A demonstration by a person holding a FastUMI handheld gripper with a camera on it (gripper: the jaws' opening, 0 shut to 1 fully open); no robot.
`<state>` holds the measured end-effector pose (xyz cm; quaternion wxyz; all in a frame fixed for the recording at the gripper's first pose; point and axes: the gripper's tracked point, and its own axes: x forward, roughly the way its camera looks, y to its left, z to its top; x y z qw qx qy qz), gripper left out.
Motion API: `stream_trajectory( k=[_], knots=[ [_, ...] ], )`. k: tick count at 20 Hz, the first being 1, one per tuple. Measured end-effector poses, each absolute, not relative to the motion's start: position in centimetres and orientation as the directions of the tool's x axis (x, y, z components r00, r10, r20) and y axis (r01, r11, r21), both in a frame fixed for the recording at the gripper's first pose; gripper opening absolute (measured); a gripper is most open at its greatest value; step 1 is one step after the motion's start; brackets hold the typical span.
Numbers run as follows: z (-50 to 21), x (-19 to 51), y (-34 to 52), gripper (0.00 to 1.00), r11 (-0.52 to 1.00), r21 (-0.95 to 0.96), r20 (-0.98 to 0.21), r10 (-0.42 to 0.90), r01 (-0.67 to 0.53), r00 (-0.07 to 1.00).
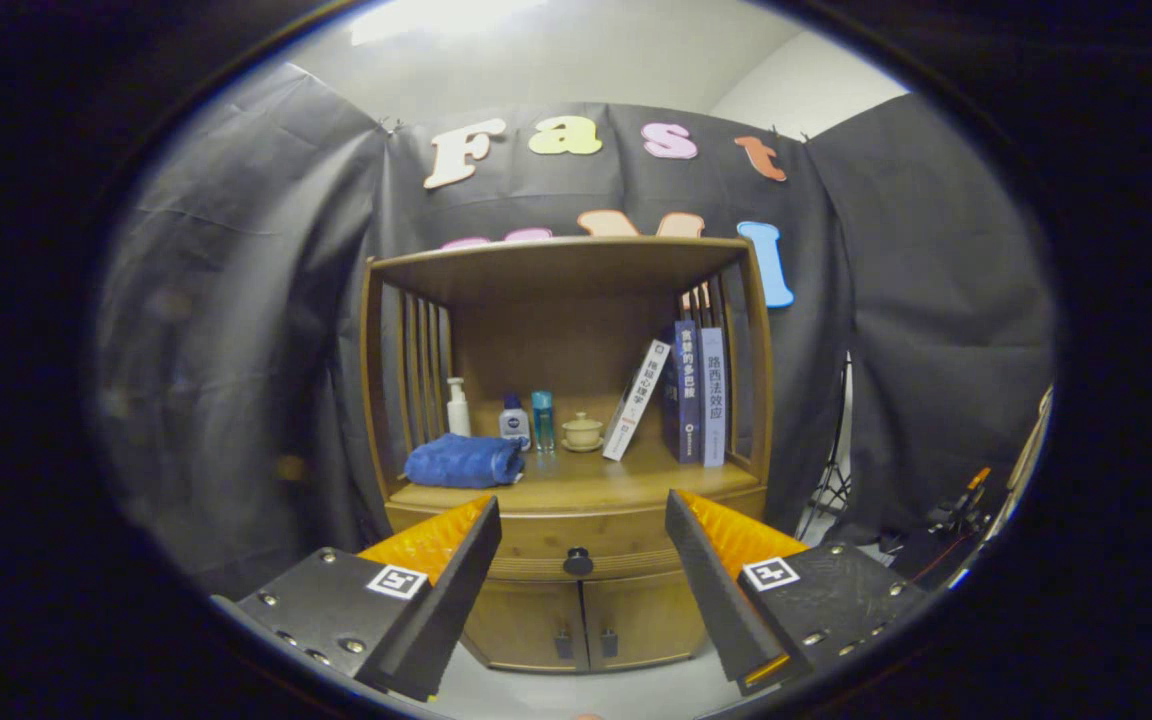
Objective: Pull open the drawer, take out the items inside it, and place them on the countertop above the cabinet.
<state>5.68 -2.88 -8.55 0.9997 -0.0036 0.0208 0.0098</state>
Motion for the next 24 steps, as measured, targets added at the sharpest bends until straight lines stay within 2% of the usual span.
stream_trajectory(
  k=[9, 12, 19, 20, 21, 22, 24],
  knots=[
    [-21.7, 15.6, -4.7, 0.99, 0.998, -0.035, -0.121, 0.044, -0.048, 0.992],
    [-26.5, 17.8, -4.9, 0.99, 0.996, -0.071, -0.205, 0.044, -0.06, 0.978],
    [-28.5, 24.8, -2.5, 0.99, 0.995, 0.015, -0.191, 0.101, -0.1, 0.976],
    [-29.6, 25.3, -2.7, 0.94, 0.997, -0.008, -0.229, 0.073, -0.077, 0.971],
    [-28.6, 26.6, -3.0, 0.89, 0.998, -0.012, -0.155, 0.061, -0.063, 0.986],
    [-30.3, 28.6, -2.7, 0.84, 0.998, -0.033, -0.183, 0.044, -0.051, 0.982],
    [-28.5, 25.3, -2.2, 0.78, 0.998, -0.041, -0.163, 0.032, -0.039, 0.986]
  ],
)
